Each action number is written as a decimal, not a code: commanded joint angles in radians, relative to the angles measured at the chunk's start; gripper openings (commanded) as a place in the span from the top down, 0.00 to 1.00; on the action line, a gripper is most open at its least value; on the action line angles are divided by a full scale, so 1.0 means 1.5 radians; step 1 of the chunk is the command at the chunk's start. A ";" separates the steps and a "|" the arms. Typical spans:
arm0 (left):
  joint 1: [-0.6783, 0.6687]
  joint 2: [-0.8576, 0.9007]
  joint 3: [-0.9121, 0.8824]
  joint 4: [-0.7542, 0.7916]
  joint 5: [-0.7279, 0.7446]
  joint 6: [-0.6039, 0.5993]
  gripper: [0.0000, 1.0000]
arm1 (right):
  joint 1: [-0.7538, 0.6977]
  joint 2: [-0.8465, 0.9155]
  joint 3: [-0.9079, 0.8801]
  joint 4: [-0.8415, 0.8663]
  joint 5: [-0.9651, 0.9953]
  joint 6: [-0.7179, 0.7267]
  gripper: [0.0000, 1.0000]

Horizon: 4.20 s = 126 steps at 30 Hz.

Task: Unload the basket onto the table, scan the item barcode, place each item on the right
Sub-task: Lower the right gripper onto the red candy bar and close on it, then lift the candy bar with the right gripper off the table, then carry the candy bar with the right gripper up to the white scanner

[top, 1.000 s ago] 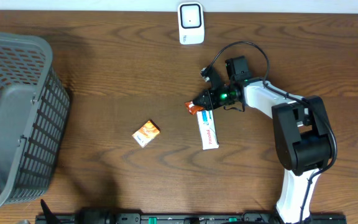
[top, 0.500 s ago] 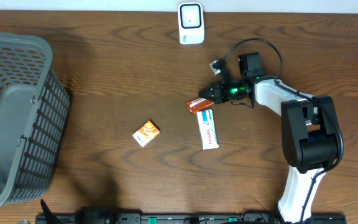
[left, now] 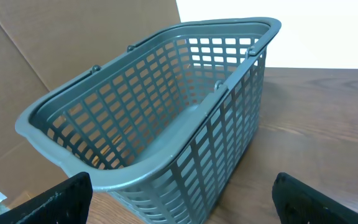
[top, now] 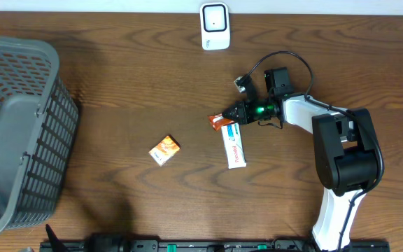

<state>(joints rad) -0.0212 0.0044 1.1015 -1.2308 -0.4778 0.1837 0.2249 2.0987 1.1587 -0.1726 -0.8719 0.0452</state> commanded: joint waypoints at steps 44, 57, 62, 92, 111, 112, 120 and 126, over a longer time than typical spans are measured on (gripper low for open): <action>0.003 -0.001 0.001 -0.002 -0.004 -0.002 0.07 | 0.005 -0.068 0.037 -0.212 0.387 0.686 0.01; 0.003 -0.001 0.001 -0.002 -0.004 -0.001 0.07 | 0.047 0.047 0.037 -0.207 0.412 0.770 0.70; 0.003 -0.001 0.001 -0.002 -0.004 -0.001 0.07 | 0.040 0.048 0.038 -0.197 0.438 0.760 0.99; 0.003 -0.001 0.001 -0.002 -0.004 -0.002 0.07 | -0.028 -0.445 0.038 -0.298 0.001 0.400 0.99; 0.003 -0.001 0.001 -0.002 -0.004 -0.001 0.07 | -0.044 -0.444 0.038 -0.055 0.161 0.385 0.99; 0.003 -0.001 0.001 -0.002 -0.004 -0.001 0.07 | -0.036 -0.444 0.038 -0.017 0.179 0.373 0.99; 0.003 -0.001 0.001 -0.002 -0.004 -0.001 0.07 | 0.067 -0.429 0.038 0.090 0.414 0.273 0.99; 0.003 -0.001 0.001 -0.002 -0.004 -0.001 0.07 | 0.108 -0.410 0.038 0.099 0.424 0.250 0.99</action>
<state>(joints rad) -0.0212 0.0044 1.1019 -1.2335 -0.4778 0.1837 0.3553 1.4620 1.2049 -0.0219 -0.2890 0.4808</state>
